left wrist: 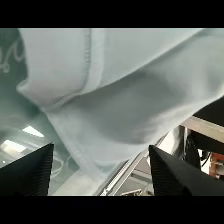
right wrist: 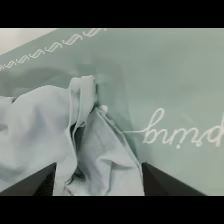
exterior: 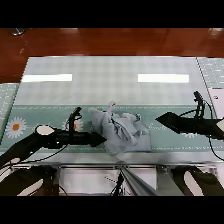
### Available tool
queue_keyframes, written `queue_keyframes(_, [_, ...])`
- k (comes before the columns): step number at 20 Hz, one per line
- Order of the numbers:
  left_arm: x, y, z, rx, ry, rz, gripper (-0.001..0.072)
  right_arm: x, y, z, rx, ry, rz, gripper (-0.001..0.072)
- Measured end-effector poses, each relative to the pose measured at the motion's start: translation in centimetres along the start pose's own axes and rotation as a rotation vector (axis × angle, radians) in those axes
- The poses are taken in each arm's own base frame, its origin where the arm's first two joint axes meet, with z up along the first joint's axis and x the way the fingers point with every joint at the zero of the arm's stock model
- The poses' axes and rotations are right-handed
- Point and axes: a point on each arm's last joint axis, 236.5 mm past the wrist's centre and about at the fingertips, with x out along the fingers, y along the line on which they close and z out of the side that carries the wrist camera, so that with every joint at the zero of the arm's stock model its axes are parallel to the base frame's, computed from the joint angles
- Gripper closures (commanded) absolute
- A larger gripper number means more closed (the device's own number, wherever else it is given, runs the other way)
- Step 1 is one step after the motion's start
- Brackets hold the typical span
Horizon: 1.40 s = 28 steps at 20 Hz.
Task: Fold the shirts.
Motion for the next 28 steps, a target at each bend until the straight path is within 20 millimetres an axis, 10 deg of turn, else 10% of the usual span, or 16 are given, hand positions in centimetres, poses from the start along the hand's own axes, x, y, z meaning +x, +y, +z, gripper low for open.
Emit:
queue_keyframes(10, [4.4, -3.0, 1.5, 0.062, 0.056, -0.064, 0.0040, 1.3, 2.5, -1.1, -0.023, 0.012, 0.044, 0.0094])
queue_keyframes(11, [4.5, -3.1, 1.7, 0.065, 0.054, -0.066, 0.0149, 1.4, 2.6, -1.2, -0.026, 0.014, 0.045, 0.0094])
queue_keyframes(13, [4.6, -3.0, 2.3, 0.063, 0.043, -0.064, 0.0681, 1.5, 2.7, -1.3, -0.024, 0.014, 0.046, 0.0094])
queue_keyframes(21, [3.4, -2.5, 4.8, 0.025, -0.009, -0.080, 0.0687, 1.8, 3.1, -2.4, -0.038, 0.055, 0.048, 0.0094])
queue_keyframes(28, [2.2, -2.3, 5.9, -0.002, -0.029, -0.109, 0.0687, 5.8, 4.0, -4.0, -0.024, 0.133, 0.047, 0.0094])
